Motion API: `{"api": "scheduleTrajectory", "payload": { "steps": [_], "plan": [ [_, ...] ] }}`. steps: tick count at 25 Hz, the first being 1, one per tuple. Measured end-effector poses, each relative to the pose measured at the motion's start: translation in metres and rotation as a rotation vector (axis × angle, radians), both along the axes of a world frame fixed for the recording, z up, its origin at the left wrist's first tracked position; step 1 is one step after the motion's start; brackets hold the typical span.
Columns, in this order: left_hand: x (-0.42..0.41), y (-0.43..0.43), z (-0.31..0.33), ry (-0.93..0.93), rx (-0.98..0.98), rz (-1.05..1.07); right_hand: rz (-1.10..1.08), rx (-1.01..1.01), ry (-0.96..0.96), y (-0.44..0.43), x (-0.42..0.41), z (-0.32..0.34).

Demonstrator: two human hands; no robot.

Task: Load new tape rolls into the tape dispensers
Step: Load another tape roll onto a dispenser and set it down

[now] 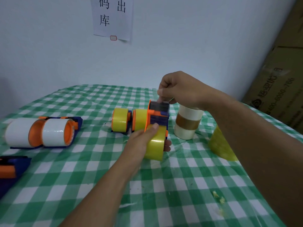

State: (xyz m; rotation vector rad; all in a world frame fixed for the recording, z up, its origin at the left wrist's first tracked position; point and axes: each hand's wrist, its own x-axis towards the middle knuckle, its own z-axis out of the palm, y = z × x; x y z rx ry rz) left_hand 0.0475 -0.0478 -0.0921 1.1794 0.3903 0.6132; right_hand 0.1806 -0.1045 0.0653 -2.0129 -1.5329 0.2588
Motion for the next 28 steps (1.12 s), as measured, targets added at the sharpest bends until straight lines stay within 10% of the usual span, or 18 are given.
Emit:
{"api": "scheduleTrajectory", "payload": {
  "steps": [28],
  "plan": [
    [-0.003,0.006,0.009,-0.026,-0.152,0.045,-0.019,0.025,0.133,0.0,-0.015,-0.001]
  ]
}}
